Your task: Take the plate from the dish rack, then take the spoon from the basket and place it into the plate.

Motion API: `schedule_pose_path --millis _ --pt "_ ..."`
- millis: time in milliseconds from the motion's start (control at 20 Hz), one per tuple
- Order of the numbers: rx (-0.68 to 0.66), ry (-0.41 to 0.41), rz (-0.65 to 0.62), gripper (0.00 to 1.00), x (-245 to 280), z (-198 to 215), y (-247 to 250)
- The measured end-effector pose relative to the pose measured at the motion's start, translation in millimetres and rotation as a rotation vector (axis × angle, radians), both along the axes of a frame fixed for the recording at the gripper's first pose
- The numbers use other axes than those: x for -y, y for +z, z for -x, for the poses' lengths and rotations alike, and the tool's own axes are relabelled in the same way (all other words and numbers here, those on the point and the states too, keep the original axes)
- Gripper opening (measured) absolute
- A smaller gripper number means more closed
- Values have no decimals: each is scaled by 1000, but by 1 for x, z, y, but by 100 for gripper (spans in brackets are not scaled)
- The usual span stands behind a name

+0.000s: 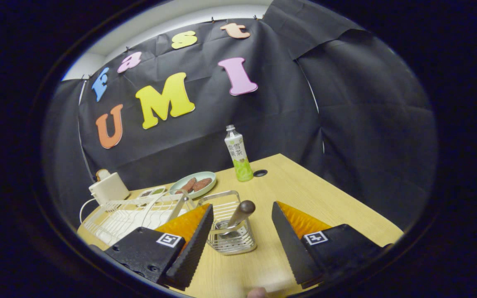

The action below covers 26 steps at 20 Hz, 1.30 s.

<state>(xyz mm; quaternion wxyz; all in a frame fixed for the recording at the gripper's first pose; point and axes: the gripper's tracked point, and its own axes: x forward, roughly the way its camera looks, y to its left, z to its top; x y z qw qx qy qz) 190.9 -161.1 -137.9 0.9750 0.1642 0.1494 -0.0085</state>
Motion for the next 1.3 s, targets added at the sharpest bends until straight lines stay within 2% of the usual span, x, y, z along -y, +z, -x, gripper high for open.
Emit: schedule_pose_path --millis 200,350,500,600,750,900,1200,1300 --pt "10 -9 15 75 -1 -5 1" --pt "12 -14 20 57 -1 -6 2" --pt "28 -1 -2 30 -3 -7 9" --pt "27 5 4 20 -4 -9 12" --pt "40 39 27 15 -12 -11 25" --pt "60 34 59 11 -13 -11 44" --pt "140 10 139 10 -3 9 108" --pt "167 47 145 10 -13 26 130"
